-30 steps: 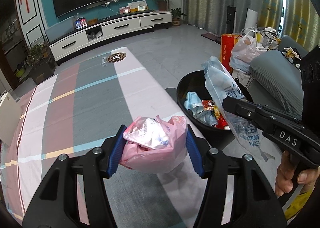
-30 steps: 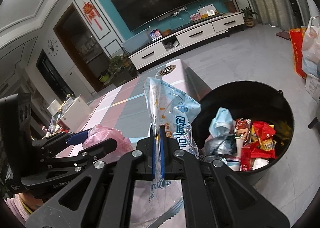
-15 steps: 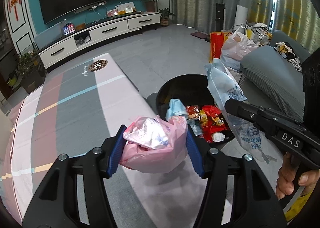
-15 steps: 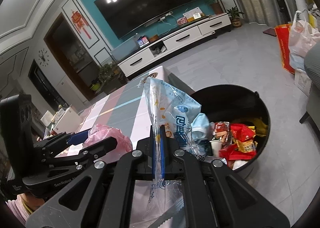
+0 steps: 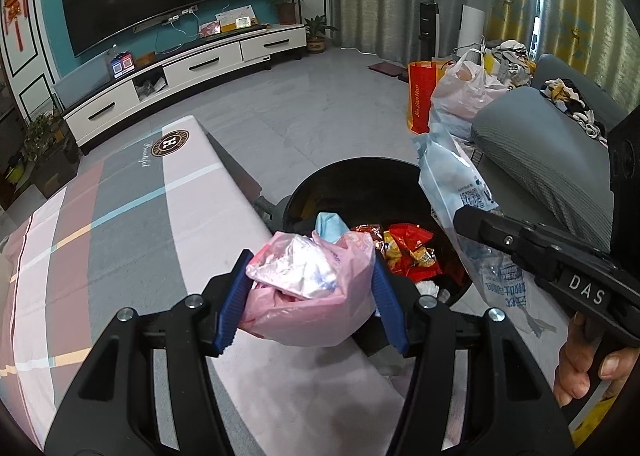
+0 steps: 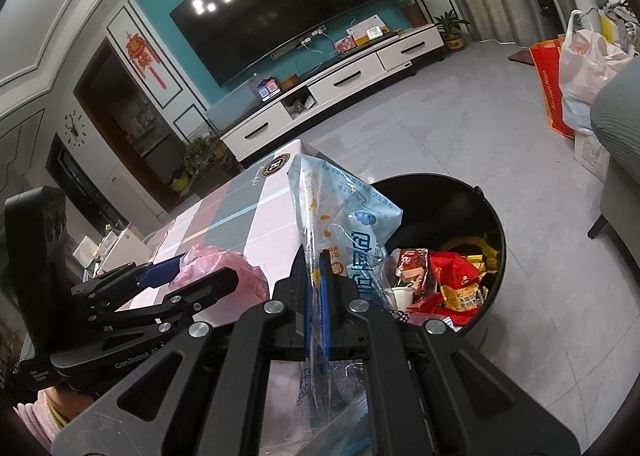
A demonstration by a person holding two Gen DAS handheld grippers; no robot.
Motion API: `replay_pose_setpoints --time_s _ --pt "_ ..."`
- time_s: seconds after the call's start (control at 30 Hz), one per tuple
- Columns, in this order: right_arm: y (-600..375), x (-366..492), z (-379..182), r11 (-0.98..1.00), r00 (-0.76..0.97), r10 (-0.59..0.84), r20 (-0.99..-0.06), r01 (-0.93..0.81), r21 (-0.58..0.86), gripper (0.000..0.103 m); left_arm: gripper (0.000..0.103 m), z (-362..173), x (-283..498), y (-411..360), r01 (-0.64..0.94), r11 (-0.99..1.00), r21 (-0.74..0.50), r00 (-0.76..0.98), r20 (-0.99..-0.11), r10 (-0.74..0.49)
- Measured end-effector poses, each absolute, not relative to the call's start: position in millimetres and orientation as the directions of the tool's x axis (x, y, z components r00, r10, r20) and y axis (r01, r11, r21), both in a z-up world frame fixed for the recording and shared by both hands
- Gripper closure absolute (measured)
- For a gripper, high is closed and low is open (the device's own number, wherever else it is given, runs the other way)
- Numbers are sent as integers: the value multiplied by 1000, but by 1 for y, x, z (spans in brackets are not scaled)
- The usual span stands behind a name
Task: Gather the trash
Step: 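Carry the pink bag with the left tool while the right tool carries the clear bag toward the black bin, then lower the pink bag and clear bag into the black bin with both tools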
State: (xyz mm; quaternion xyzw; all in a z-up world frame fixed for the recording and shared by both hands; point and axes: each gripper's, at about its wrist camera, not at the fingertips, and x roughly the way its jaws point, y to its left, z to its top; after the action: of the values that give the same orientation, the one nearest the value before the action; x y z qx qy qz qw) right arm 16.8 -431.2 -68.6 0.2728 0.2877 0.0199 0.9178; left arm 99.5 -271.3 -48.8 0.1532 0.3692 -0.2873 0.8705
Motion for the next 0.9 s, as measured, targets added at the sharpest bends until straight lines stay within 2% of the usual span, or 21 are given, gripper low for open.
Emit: replay_pose_setpoints --time_s 0.9 --pt "-455 33 -76 838 820 176 -545 165 520 98 44 -65 125 -316 646 760 67 529 -758 -383"
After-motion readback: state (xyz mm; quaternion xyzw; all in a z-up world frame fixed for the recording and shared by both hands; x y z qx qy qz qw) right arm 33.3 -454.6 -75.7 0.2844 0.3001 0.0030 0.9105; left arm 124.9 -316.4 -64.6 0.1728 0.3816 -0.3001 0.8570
